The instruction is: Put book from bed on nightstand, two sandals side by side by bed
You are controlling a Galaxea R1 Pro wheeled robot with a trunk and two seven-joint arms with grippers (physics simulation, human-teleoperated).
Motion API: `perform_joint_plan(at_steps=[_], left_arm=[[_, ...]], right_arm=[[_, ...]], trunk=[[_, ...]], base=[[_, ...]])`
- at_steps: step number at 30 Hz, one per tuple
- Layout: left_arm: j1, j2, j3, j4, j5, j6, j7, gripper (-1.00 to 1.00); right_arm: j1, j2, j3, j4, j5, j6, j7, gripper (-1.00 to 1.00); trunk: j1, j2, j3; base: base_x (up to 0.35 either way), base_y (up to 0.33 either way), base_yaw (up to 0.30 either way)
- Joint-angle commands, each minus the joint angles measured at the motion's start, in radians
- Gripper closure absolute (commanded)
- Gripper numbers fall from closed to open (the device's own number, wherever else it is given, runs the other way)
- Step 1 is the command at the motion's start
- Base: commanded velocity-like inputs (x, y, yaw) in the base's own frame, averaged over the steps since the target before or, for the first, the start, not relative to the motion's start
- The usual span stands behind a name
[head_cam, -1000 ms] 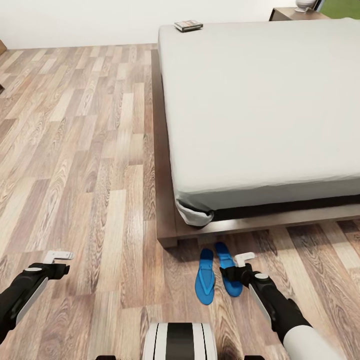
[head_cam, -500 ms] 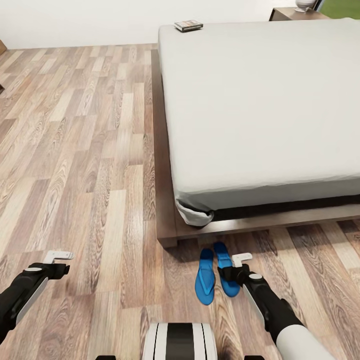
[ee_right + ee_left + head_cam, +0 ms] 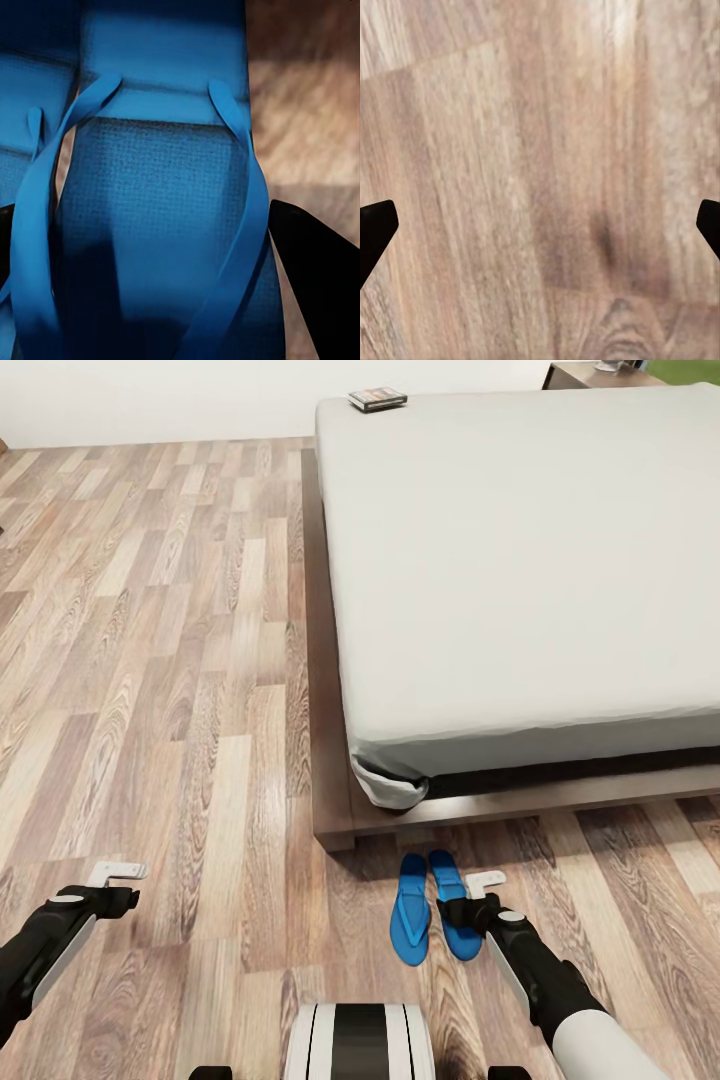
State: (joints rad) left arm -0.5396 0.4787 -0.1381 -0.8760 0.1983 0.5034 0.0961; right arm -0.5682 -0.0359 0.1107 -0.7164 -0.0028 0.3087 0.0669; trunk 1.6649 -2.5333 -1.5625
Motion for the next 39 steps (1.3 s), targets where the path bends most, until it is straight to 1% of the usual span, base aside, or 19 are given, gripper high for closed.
perform_joint_plan(at_steps=[1,19,20,39], left_arm=[[0.000,0.001,-0.006,-0.001,0.010,0.004,0.010,-1.00],[0.000,0.001,-0.006,-0.003,0.010,0.000,0.010,-1.00],[0.000,0.001,-0.006,-0.003,0.010,0.000,0.011,-1.00],[0.000,0.001,-0.006,-0.003,0.010,0.000,0.011,-1.00]], right_arm=[[0.000,-0.001,0.003,-0.002,0.000,0.006,0.001,1.00],[-0.001,0.000,0.003,0.000,0.000,0.002,0.001,1.00],[-0.001,0.000,0.003,0.000,0.000,0.002,0.001,-1.00],[-0.001,0.001,0.004,0.000,0.000,0.000,-0.001,-1.00]], trunk=[[0.000,0.000,-0.001],[0.000,0.000,-0.001],[0.000,0.000,-0.001],[0.000,0.000,-0.001]], base=[[0.000,0.000,0.000],[0.000,0.000,0.000],[0.000,0.000,0.000],[0.000,0.000,0.000]])
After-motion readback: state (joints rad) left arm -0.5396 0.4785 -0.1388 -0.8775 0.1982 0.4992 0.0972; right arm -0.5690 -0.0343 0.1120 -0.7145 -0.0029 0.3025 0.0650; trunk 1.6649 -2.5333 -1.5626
